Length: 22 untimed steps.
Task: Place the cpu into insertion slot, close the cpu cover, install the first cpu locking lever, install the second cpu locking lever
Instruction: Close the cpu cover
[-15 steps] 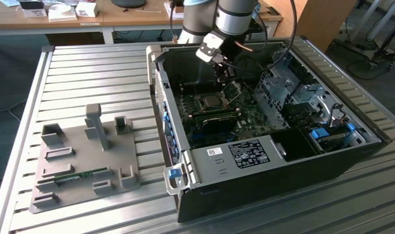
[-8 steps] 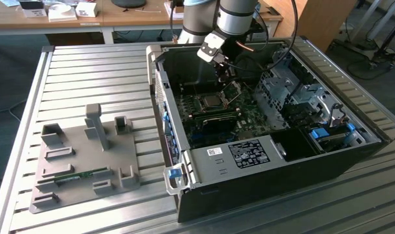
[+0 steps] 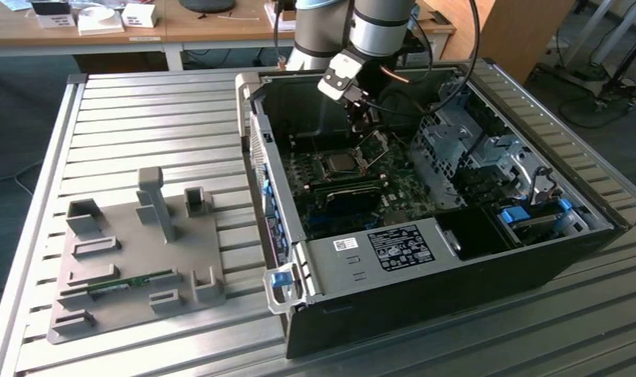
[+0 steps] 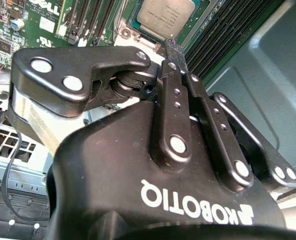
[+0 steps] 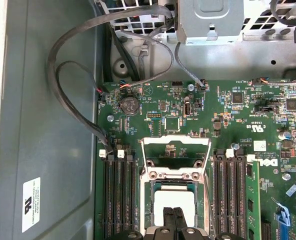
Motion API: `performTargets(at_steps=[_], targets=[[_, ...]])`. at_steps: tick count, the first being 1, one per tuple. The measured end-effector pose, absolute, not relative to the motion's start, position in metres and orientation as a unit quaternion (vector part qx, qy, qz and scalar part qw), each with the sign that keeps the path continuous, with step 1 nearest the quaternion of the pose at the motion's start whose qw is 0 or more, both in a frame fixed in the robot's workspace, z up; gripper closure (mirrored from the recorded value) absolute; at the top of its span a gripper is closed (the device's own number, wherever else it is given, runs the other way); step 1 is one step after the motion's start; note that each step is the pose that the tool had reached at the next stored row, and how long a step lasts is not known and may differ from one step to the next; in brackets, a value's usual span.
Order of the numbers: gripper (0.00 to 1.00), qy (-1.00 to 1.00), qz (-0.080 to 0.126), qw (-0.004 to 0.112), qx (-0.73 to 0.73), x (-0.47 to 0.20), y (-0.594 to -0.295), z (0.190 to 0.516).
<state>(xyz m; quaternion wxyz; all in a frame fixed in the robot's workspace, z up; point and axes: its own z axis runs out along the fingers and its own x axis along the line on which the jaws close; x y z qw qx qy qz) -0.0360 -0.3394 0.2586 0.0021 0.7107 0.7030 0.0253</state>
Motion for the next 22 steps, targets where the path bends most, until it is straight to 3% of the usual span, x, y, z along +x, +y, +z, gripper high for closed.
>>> performTargets(at_steps=[22], targets=[[0.89,0.703,0.025,0.002,0.711,-0.0360,-0.3394,0.2618]])
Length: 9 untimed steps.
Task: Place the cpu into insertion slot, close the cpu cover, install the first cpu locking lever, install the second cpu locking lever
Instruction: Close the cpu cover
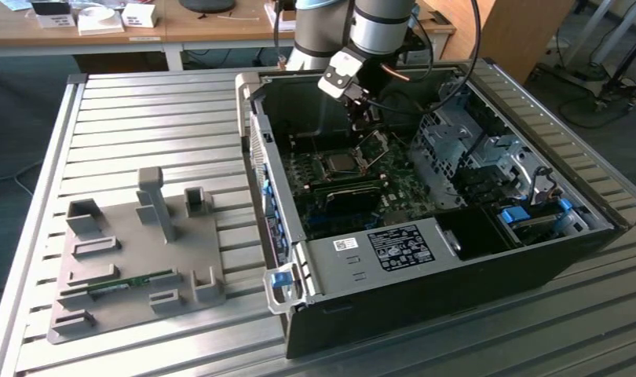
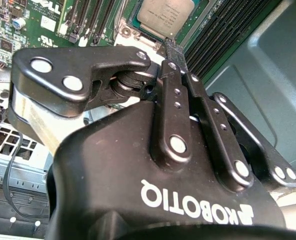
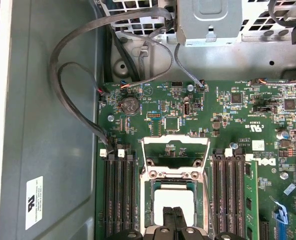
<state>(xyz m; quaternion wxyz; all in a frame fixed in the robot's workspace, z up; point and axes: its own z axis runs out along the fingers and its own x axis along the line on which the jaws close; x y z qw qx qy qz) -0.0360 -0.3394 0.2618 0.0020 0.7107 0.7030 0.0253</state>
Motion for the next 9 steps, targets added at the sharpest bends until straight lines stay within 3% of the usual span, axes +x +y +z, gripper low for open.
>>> performTargets(at_steps=[9], targets=[[0.89,0.703,0.025,0.002,0.711,-0.0360,-0.3394,0.2627]])
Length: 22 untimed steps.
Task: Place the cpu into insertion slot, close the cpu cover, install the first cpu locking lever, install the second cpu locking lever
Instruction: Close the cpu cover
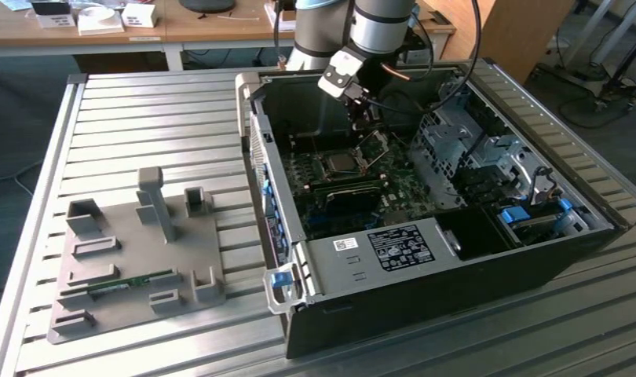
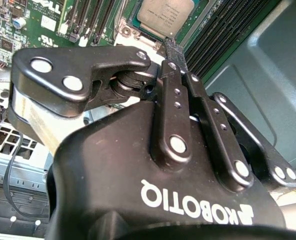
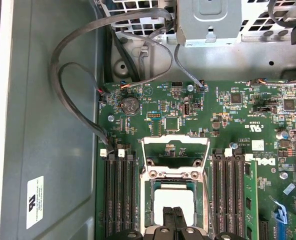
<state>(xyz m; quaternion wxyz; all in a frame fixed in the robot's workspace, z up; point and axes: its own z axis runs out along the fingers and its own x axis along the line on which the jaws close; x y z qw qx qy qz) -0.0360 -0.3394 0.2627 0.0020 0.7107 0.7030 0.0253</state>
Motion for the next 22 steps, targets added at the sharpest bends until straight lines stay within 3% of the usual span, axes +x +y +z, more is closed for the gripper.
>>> performTargets(at_steps=[22], targets=[[0.89,0.703,0.025,0.002,0.711,-0.0289,-0.3394,0.2670]])
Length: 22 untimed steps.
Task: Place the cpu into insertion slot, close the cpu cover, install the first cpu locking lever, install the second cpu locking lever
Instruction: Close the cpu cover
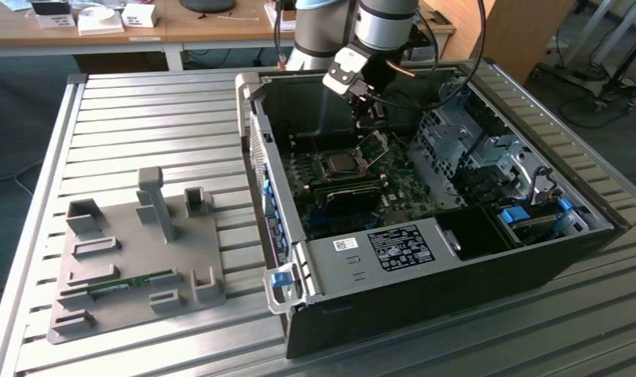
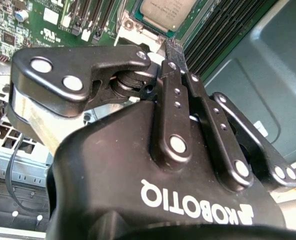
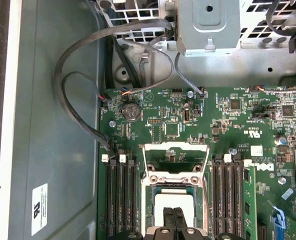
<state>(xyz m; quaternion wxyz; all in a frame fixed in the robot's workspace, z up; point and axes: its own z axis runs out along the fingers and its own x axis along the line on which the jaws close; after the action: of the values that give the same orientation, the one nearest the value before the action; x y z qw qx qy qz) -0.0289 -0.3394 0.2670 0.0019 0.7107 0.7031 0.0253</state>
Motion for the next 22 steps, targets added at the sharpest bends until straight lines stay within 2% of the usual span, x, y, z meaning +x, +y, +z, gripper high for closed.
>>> performTargets(at_steps=[22], targets=[[0.89,0.703,0.025,0.002,0.711,-0.018,-0.339,0.266]])
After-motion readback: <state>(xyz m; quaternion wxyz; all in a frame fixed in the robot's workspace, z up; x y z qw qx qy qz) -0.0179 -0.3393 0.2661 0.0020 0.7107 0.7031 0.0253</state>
